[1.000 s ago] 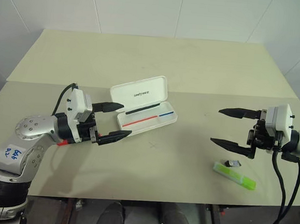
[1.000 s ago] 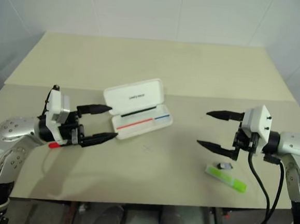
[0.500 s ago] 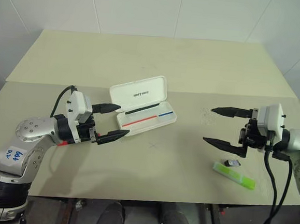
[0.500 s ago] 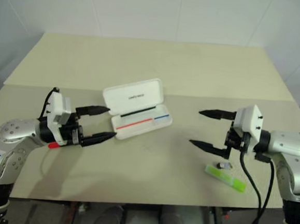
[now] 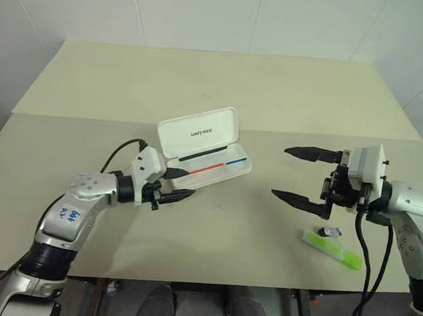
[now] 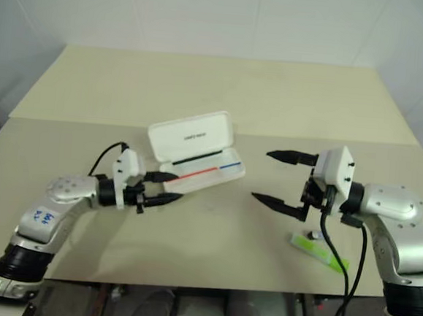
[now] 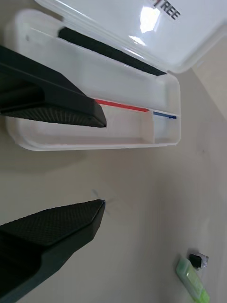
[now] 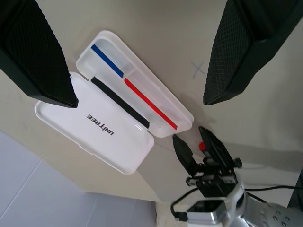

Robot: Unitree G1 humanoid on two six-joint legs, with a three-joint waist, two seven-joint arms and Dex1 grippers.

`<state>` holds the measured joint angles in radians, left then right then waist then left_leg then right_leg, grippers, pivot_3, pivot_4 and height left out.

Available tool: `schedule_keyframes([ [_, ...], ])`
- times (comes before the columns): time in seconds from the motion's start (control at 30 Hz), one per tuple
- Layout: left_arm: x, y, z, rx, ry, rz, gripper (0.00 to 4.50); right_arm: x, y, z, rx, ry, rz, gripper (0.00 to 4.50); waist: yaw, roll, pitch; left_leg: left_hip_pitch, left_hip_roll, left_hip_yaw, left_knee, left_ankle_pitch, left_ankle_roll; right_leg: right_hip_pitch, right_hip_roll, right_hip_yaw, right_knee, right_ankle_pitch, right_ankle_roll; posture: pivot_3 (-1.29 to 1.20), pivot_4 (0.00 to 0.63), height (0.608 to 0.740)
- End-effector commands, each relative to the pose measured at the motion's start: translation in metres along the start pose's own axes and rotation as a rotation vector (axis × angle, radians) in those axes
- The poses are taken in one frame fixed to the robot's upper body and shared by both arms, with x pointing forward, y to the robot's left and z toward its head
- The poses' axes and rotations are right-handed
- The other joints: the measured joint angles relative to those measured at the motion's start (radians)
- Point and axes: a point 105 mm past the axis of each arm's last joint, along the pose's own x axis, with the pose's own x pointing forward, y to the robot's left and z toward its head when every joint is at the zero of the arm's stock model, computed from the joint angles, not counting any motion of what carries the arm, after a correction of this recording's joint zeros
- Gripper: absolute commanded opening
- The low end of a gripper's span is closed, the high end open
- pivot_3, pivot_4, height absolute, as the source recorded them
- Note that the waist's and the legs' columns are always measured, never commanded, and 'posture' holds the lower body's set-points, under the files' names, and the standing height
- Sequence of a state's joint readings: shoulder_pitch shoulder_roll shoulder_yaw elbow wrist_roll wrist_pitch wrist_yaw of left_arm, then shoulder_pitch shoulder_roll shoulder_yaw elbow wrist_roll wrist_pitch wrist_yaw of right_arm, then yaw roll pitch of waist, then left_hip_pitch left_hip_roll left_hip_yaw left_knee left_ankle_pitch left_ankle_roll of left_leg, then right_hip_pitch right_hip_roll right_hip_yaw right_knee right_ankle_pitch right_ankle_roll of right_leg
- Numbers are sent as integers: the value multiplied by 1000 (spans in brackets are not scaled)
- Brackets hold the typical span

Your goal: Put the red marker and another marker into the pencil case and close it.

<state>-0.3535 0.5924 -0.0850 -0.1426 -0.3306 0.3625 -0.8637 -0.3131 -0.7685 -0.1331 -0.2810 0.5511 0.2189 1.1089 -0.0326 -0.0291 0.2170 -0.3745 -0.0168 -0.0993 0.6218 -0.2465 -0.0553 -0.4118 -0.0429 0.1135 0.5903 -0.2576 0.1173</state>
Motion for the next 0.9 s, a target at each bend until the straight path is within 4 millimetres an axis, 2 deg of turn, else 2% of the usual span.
schedule_keyframes([
  [0.03,6,3,1,47,7,18,2545,4,1,15,-63,-42,-15,4500,-2,0,0,0,0,0,0,0,0,0,0,0,0,0,0,0,150,740],
  [0.4,13,8,-14,29,85,8,2545,6,5,21,-76,-68,-50,4500,1,0,0,0,0,0,1,0,0,0,0,0,1,0,1,0,150,740],
  [0.63,21,7,-18,11,129,-36,2545,2,12,19,-64,-42,-15,4500,2,0,0,0,0,0,0,0,0,0,0,0,1,0,1,0,150,740],
  [0.73,27,8,-17,17,134,-43,1936,2,13,21,-66,-43,-14,4500,0,0,0,0,0,0,1,0,0,0,0,0,1,0,1,0,150,740],
  [0.9,31,10,-15,40,151,-45,198,3,12,24,-72,-51,-14,4500,2,0,0,0,0,0,1,0,0,0,0,0,1,0,1,0,150,740],
])
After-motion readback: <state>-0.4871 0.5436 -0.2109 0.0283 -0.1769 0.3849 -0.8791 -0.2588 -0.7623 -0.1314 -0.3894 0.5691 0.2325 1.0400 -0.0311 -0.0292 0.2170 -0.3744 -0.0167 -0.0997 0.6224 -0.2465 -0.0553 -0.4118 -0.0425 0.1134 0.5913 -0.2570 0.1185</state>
